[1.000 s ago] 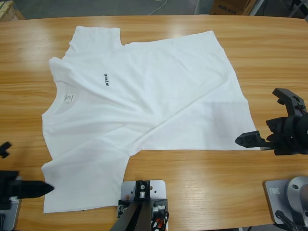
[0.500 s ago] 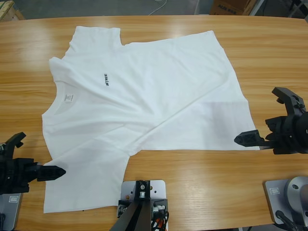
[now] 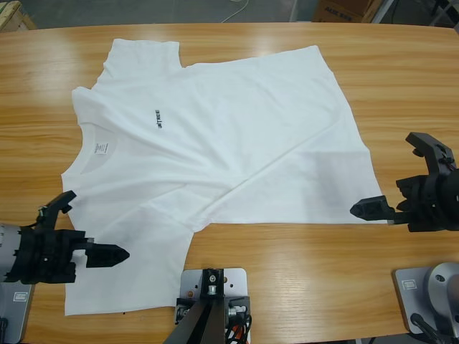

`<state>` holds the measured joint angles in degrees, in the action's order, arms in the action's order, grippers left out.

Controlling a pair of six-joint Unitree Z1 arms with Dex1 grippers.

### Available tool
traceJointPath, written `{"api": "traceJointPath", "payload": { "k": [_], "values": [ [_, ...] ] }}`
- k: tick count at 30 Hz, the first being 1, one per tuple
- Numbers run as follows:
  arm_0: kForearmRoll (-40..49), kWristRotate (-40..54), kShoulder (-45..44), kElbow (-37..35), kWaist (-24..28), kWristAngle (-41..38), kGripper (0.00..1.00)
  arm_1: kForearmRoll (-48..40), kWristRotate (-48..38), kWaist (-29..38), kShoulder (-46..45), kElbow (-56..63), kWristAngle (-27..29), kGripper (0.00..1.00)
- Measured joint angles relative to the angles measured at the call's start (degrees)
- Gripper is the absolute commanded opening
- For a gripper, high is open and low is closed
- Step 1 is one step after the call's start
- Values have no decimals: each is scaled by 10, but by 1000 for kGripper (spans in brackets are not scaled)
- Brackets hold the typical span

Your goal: Fold clothes

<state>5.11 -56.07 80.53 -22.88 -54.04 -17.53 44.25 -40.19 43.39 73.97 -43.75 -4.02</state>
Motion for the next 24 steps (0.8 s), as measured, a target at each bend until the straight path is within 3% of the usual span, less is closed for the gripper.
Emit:
{"api": "traceJointPath", "payload": {
  "k": [2,3,18,24],
  "values": [
    [-4,2,10,0,-2,-6,48,0,0,0,0,0,0,1000],
    [-5,3,11,0,-2,-8,0,0,0,0,0,1,0,1000],
    [42,8,-49,3,-3,7,0,-4,-7,0,-3,2,2,1000],
    [84,8,-78,3,-3,33,0,-76,-177,0,-50,40,13,1000]
  ]
}}
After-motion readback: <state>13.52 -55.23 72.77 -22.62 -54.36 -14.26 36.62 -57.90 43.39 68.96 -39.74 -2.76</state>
